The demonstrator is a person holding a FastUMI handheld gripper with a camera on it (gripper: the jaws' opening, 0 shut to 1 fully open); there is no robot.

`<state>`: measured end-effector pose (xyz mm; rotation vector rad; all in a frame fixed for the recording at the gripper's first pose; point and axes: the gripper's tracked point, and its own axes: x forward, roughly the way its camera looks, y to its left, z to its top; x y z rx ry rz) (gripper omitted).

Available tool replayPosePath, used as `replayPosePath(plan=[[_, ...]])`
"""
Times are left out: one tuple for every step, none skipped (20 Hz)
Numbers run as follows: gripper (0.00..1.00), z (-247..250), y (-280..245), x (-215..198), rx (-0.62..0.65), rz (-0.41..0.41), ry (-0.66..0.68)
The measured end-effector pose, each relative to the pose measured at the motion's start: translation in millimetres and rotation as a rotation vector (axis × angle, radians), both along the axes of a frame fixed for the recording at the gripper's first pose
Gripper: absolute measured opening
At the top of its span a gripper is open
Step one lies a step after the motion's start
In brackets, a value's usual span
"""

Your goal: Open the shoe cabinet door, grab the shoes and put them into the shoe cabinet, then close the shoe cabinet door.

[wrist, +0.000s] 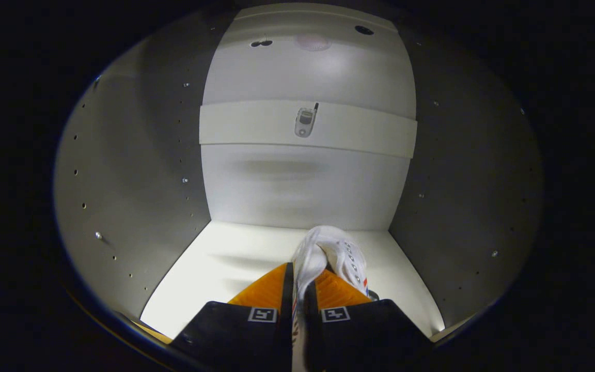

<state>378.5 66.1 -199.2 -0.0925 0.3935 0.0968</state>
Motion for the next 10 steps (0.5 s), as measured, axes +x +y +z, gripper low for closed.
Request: replayPosePath(plan=[[0.18, 1, -1, -1, 0.008, -0.008, -0.008], [0.20, 6, -2, -7, 0.018, -0.013, -0.017], [0.20, 10, -3, -11, 0.023, -0.017, -0.026], [0.27, 13, -5, -13, 0.022, -0.021, -0.034], [0.34, 17, -5, -17, 0.018, -0.022, -0.041], [0.41, 22, -5, -24, 0.015, -0.022, -0.050], [0.44, 25, -4, -29, 0.014, -0.019, -0.058], [0.59, 31, -5, -37, 0.012, -0.018, -0.067], [0.62, 37, -5, -46, 0.012, -0.020, -0.077], [0.67, 42, -5, -54, 0.011, -0.025, -0.088]])
